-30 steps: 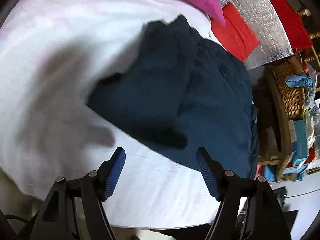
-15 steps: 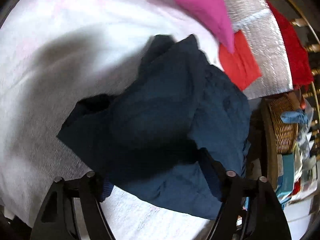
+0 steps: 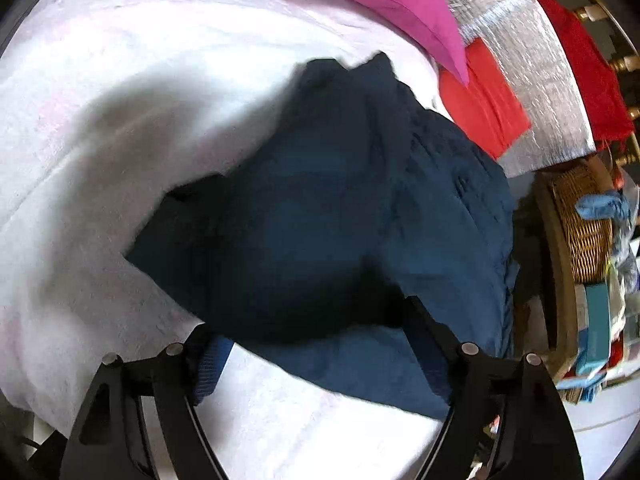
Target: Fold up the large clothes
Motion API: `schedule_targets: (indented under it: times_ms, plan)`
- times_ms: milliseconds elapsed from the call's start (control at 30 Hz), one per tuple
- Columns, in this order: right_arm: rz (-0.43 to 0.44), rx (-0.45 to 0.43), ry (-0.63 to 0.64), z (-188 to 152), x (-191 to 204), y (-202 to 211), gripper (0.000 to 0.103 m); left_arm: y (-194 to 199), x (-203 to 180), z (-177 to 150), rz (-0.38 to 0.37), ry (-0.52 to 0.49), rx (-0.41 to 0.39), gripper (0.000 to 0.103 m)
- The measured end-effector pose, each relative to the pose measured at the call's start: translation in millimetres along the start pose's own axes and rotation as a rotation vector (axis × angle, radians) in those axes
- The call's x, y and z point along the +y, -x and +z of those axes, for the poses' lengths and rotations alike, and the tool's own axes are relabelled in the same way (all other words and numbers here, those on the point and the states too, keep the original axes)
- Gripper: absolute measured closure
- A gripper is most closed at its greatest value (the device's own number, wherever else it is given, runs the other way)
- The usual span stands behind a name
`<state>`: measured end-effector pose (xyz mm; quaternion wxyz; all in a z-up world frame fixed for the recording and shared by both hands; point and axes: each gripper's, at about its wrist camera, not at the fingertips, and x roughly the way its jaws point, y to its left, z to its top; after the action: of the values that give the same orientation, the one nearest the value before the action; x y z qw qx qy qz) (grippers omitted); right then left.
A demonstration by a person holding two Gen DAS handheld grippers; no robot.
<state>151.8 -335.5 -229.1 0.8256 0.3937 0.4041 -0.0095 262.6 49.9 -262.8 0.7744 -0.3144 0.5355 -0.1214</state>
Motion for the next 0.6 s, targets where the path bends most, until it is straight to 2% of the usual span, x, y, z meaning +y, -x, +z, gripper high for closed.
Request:
schedule_targets:
  times_ms: [133, 167, 233, 333, 400, 433, 533, 600]
  plan:
    - [0.026, 0.061, -0.026, -4.8, 0.5, -13.6, 0.020, -4.2, -19.0, -17.1, 0.033, -0.089, 0.027, 0.016]
    - [0.040, 0.075, -0.035, -5.5, 1.5, -17.3, 0.020, -6.8, -23.6, -19.8, 0.015, -0.102, 0.044, 0.016]
    - [0.072, 0.093, -0.035, -8.5, 4.8, -22.4, 0.020, -11.4, -28.3, -21.9, -0.013, -0.102, 0.073, 0.016]
    - [0.058, 0.064, -0.007, -9.1, 8.7, -24.3, 0.020, -14.6, -21.7, -16.7, -0.025, -0.059, 0.064, 0.016]
    - [0.056, 0.042, 0.004, -10.8, 5.4, -23.9, 0.026, -12.1, -12.0, -13.8, -0.055, -0.012, 0.050, 0.016]
    - [0.047, 0.018, 0.020, -11.1, 7.7, -21.9, 0.036, -11.6, -11.9, -13.1, -0.059, -0.006, 0.041, 0.016]
    - [0.040, -0.047, 0.060, -11.1, 18.6, -11.4, 0.047, -6.1, -24.6, -14.9, -0.065, -0.068, -0.006, 0.018]
    - [0.052, -0.077, 0.084, -10.8, 24.1, -4.8, 0.048, -0.2, -34.9, -17.4, -0.052, -0.135, -0.028, 0.018]
